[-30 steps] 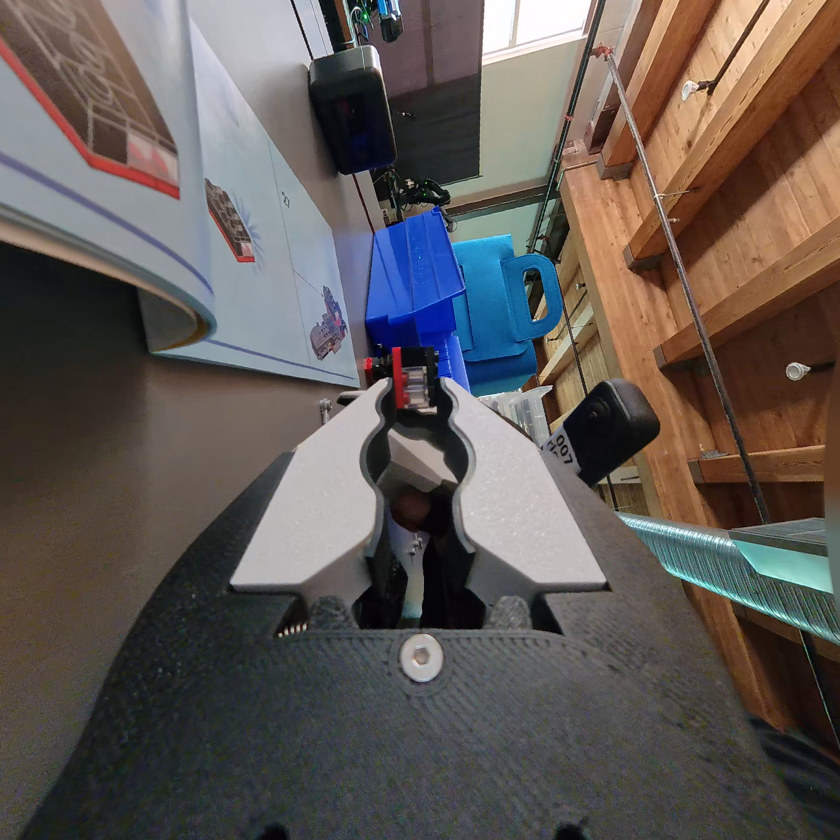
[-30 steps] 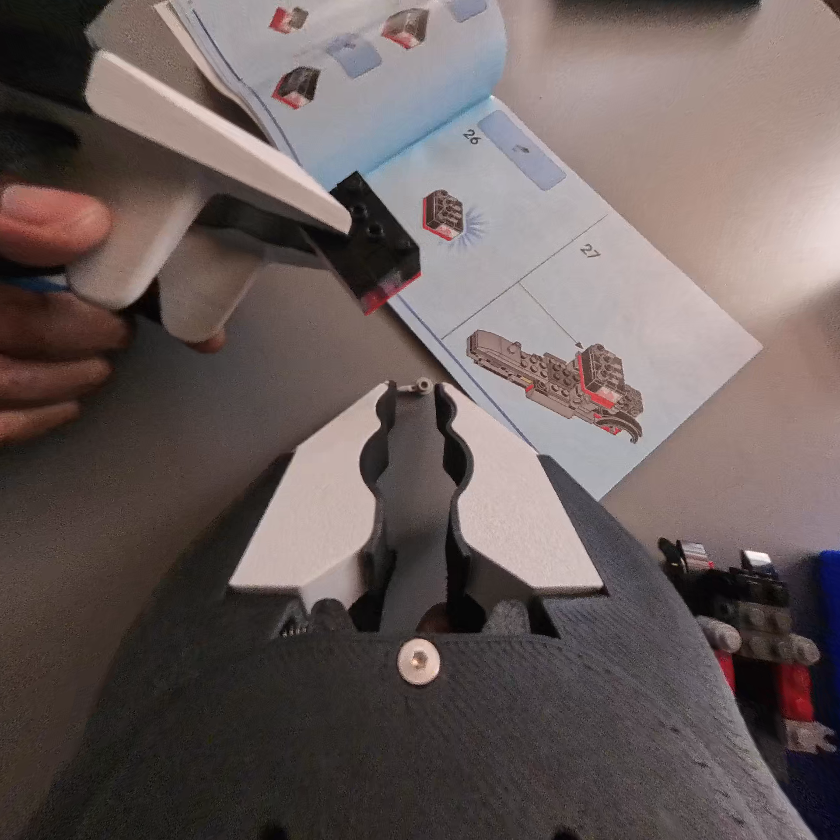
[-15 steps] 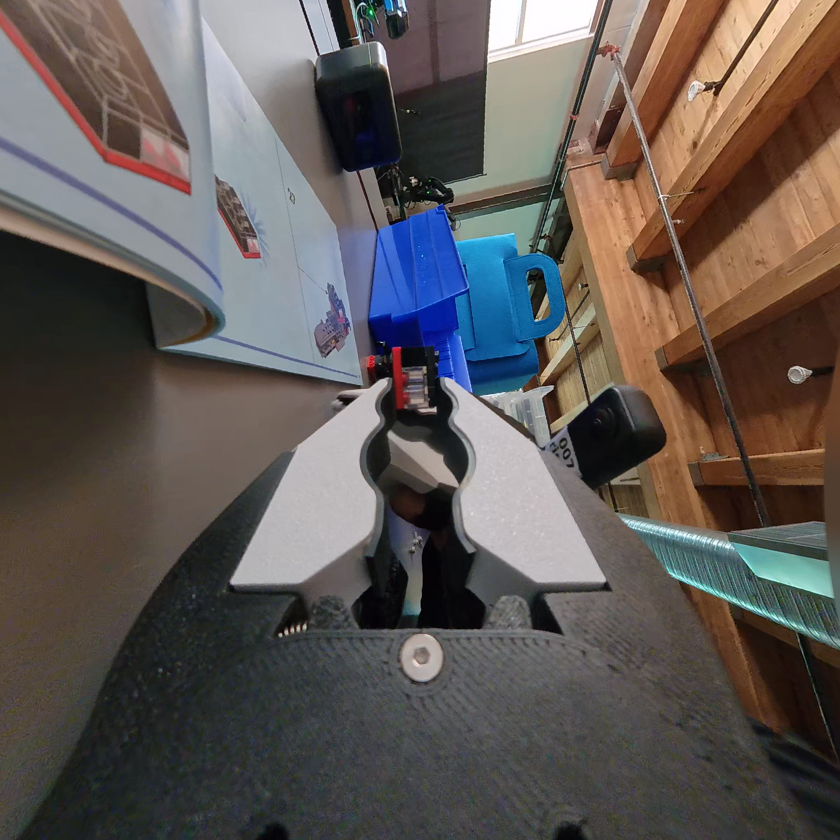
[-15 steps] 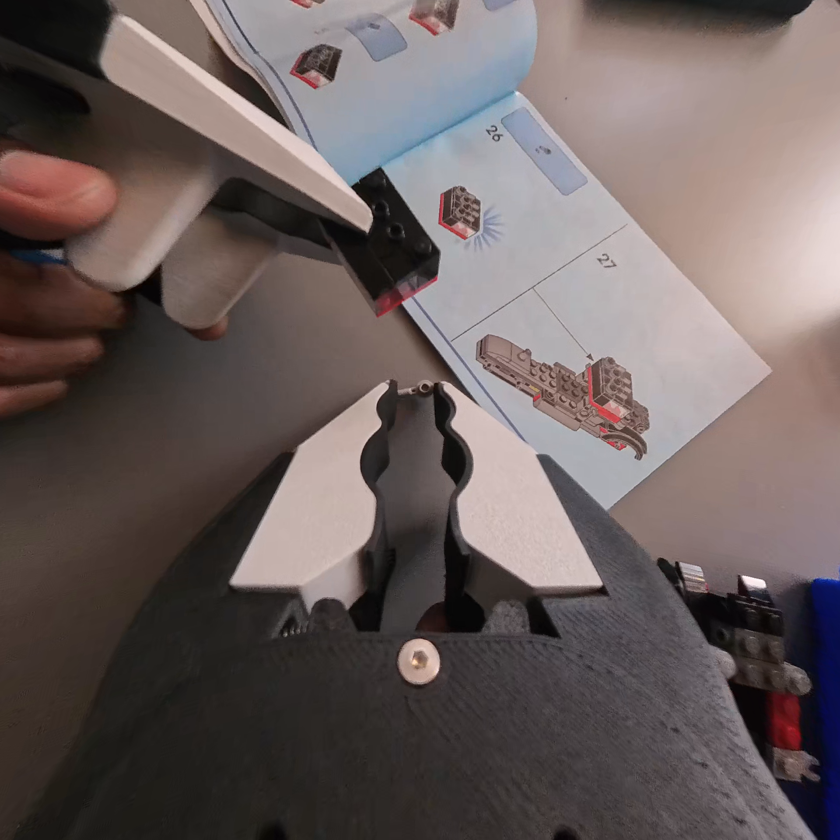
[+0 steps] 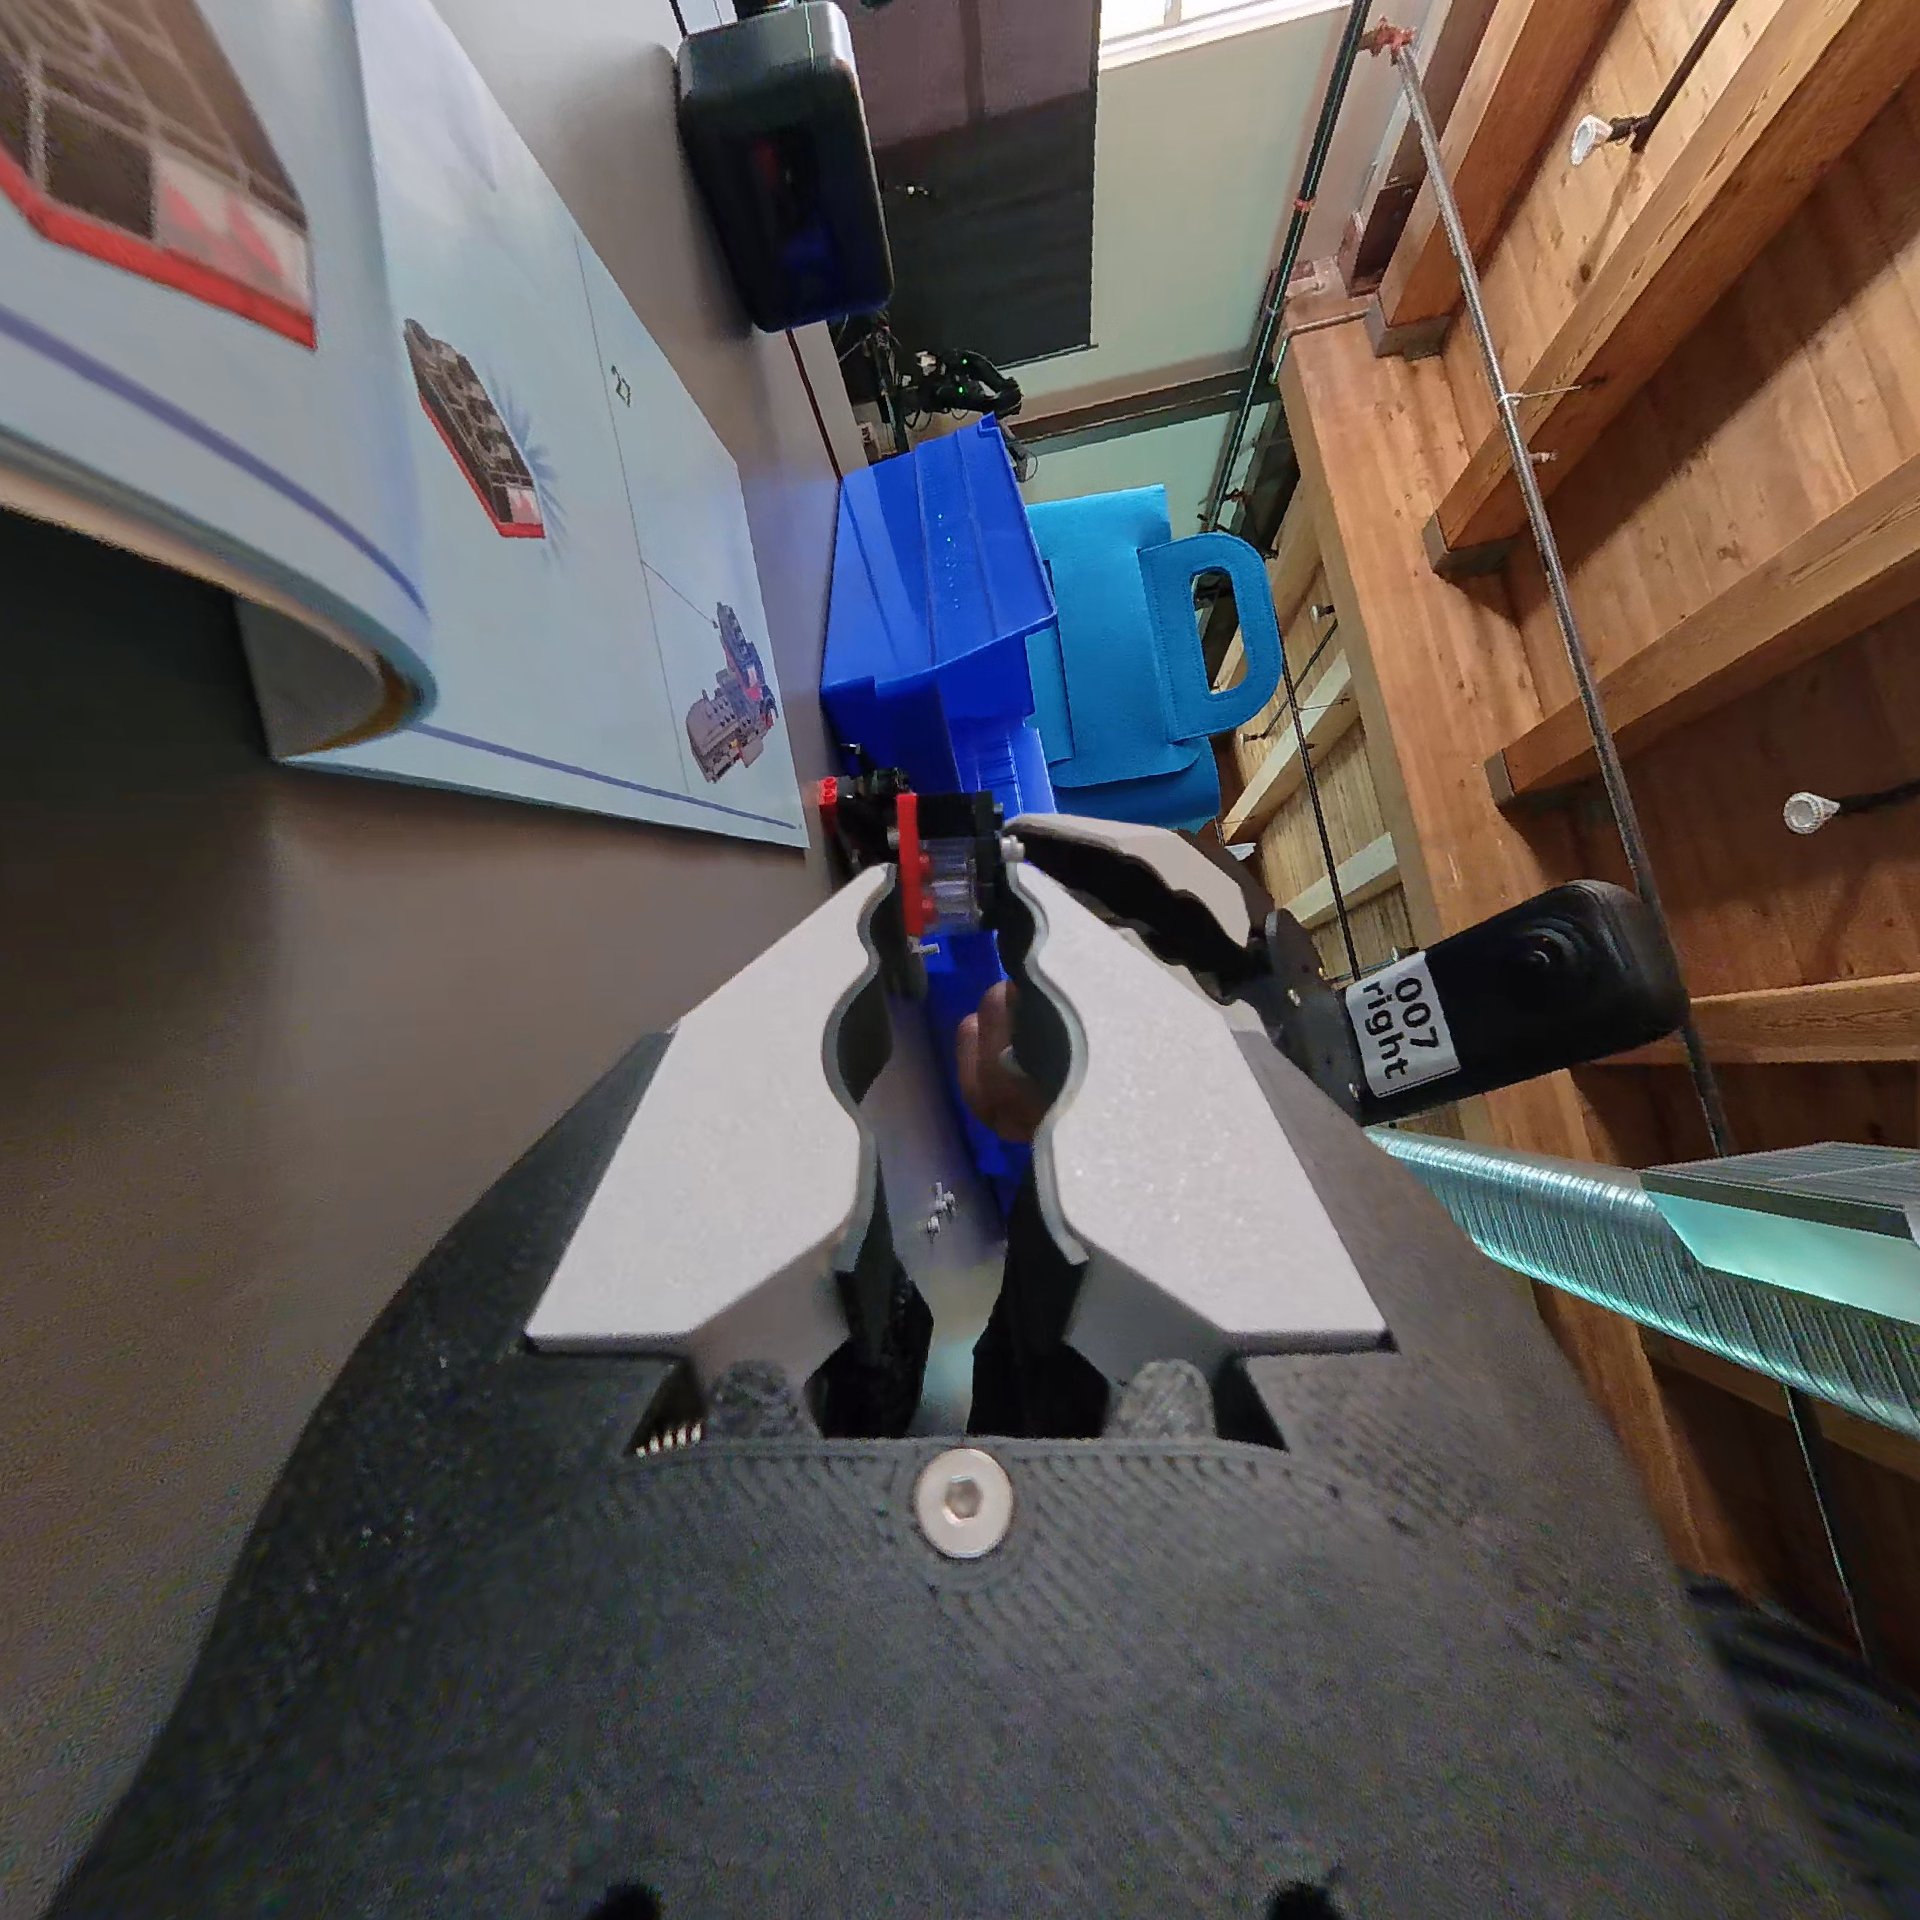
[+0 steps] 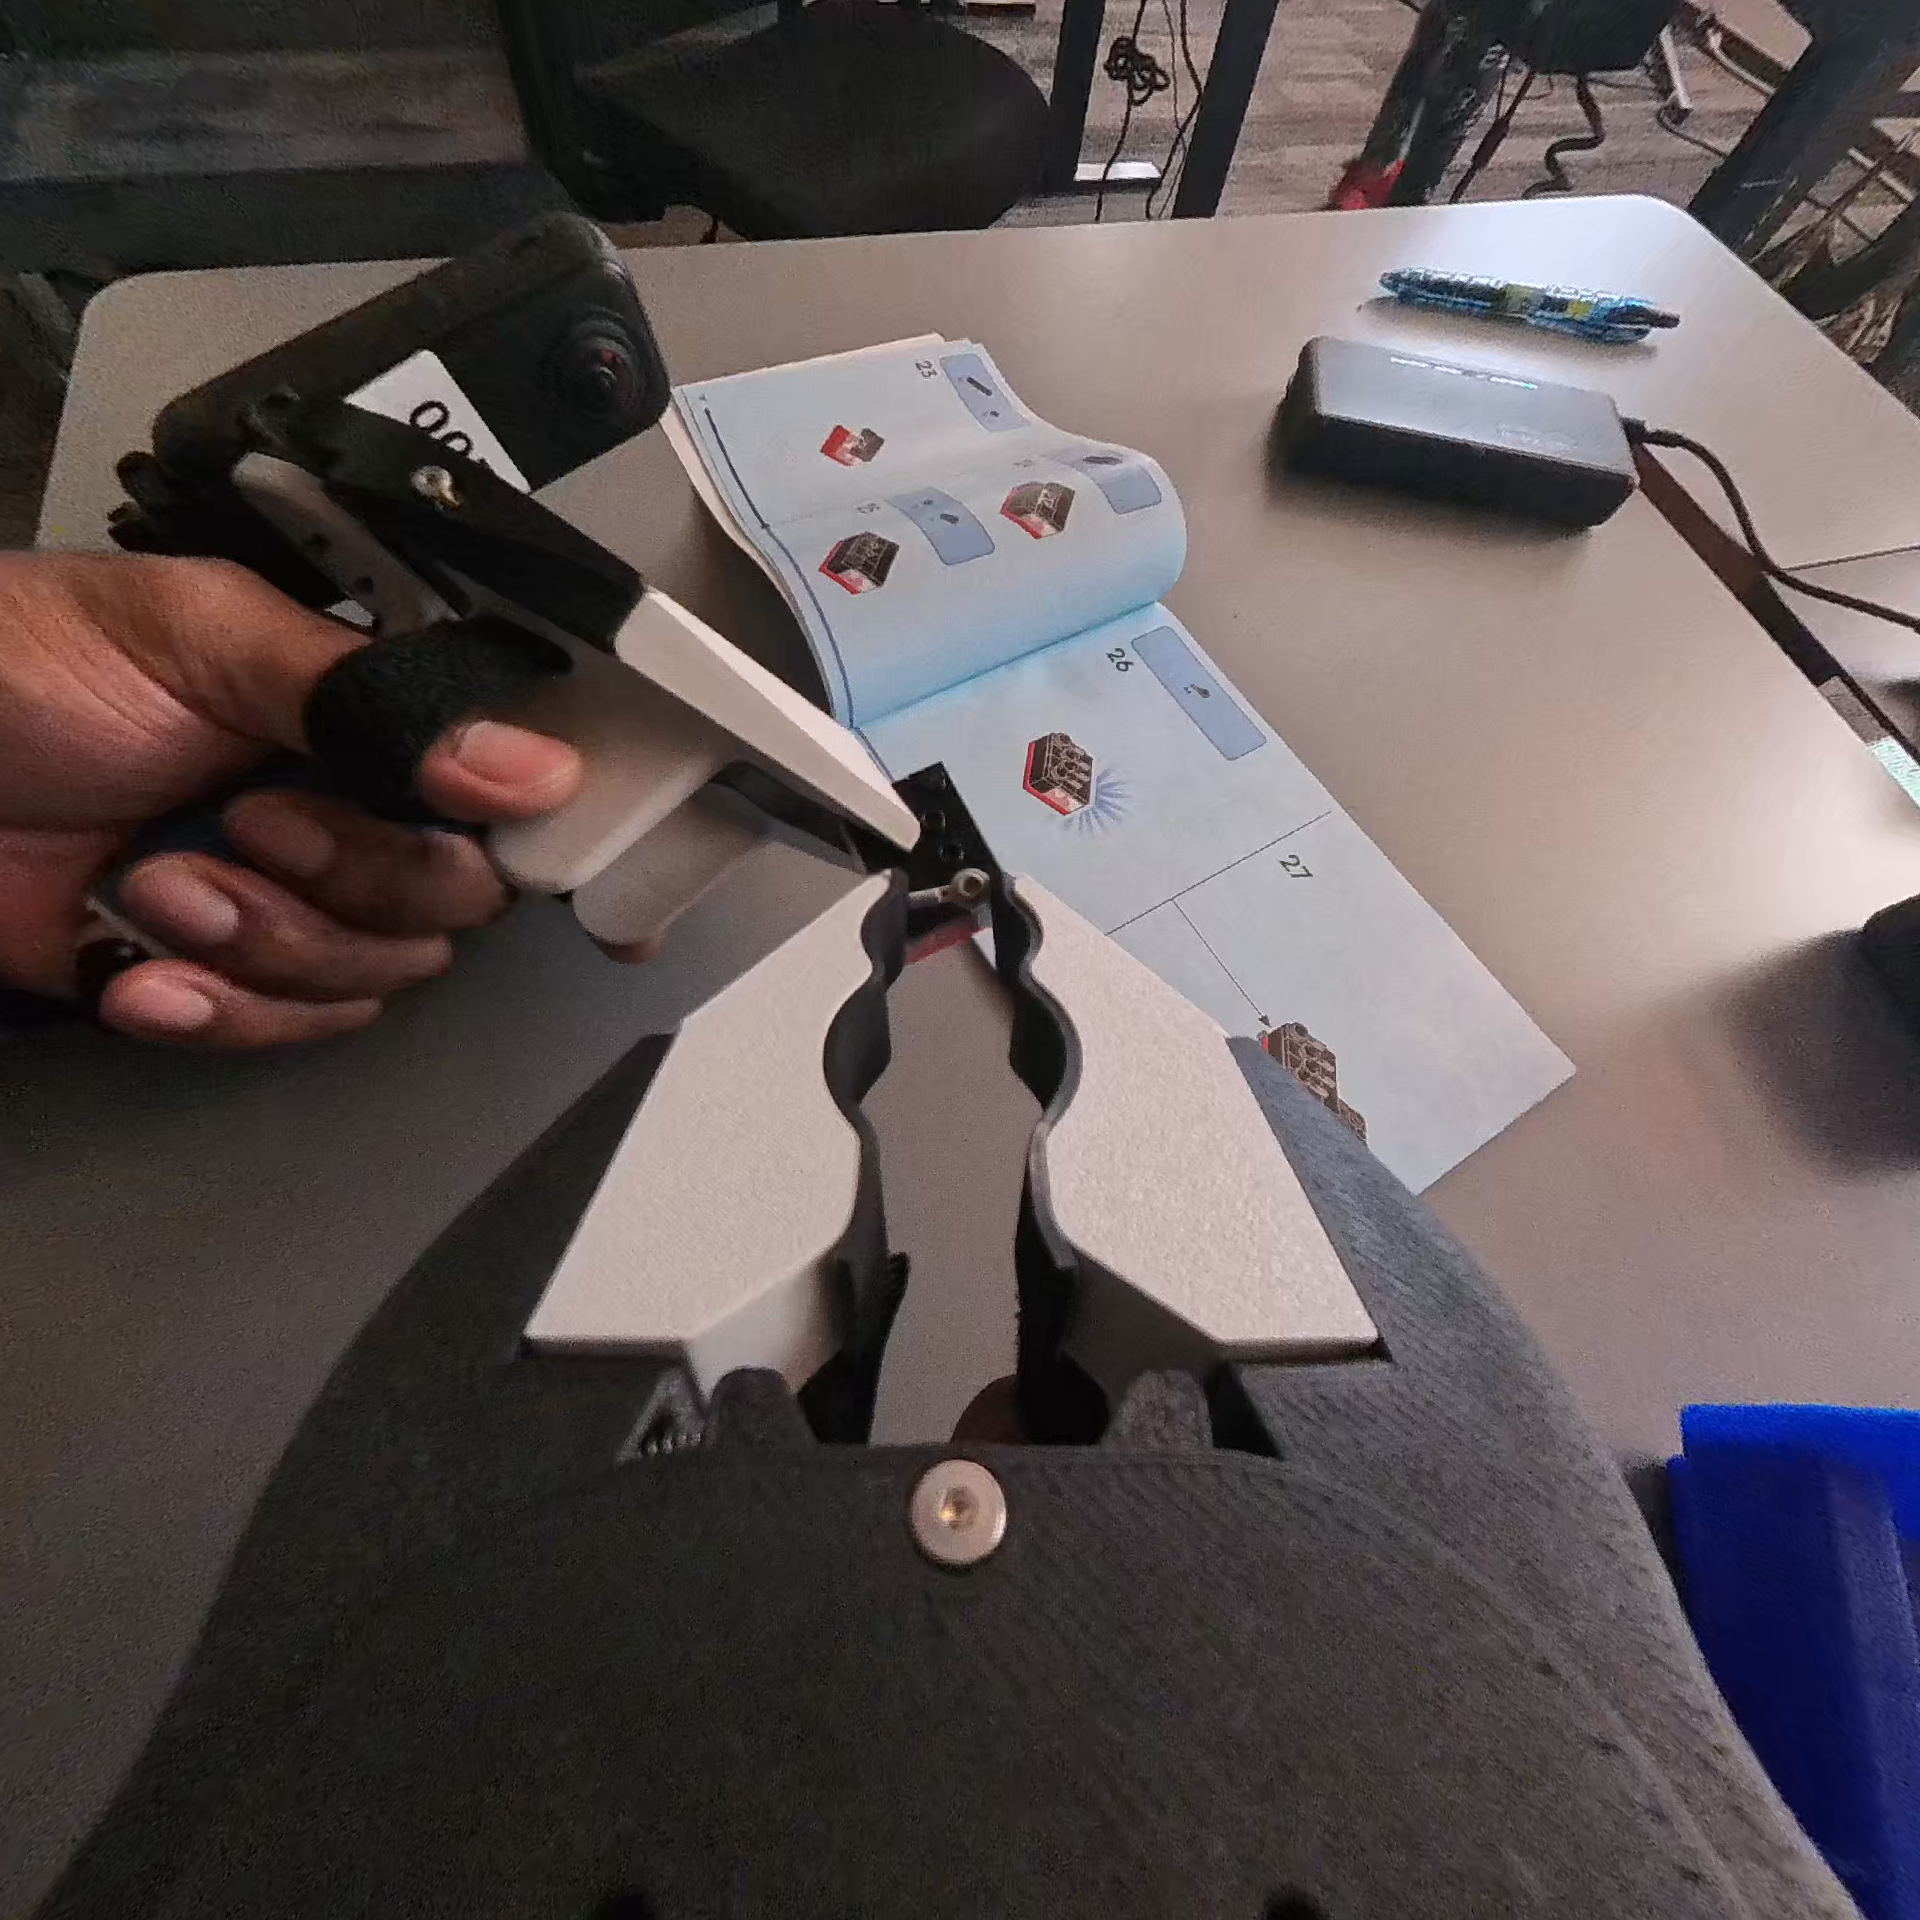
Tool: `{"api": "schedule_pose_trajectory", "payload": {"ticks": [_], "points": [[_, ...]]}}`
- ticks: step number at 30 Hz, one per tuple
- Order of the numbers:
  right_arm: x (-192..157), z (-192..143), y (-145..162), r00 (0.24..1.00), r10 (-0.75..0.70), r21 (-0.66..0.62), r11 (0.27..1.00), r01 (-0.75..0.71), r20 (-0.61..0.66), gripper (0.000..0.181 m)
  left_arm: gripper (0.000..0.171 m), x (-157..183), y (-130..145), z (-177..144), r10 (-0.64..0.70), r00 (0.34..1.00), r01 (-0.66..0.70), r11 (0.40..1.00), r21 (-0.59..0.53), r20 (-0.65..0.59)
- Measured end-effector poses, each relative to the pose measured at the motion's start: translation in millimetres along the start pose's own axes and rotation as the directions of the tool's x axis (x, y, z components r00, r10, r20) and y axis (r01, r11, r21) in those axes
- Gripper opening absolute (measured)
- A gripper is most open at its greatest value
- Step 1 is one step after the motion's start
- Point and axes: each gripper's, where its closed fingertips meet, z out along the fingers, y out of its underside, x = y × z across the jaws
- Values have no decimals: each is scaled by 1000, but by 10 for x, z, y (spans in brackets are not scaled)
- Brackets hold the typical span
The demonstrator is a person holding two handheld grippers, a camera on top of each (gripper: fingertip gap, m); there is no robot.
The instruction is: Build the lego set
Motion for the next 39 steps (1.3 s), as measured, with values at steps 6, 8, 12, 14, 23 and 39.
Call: {"api": "schedule_pose_trajectory", "payload": {"ticks": [6, 8, 12, 14, 23, 39], "points": [[25, 5, 4, 1000, -5, -4, 1000, 5, -6, 17, 17, 2, 15, 12, -1, 1000, 1, 1000, -12, -3], [23, 10, 11, 1000, -10, -8, 1000, 10, -5, 17, 17, -2, 14, 11, -2, 1000, 2, 1000, -12, -2], [23, 7, 8, 1000, -8, -8, 1000, 8, -1, 18, 17, 2, 15, 10, -3, 1000, 3, 1000, -13, -5], [23, 6, 8, 1000, -7, -5, 1000, 7, 0, 18, 17, 3, 15, 10, -5, 1000, 5, 1000, -14, -7], [19, 2, -1, 1000, -2, 4, 1000, 2, 2, 18, 17, 11, 10, 4, -15, 1000, 15, 1000, -15, -17], [64, -238, -126, 881, 439, 111, 881, -461, 175, 31, 17, 165, 14, -3, -19, 992, 16, 1000, -27, -123]]}}
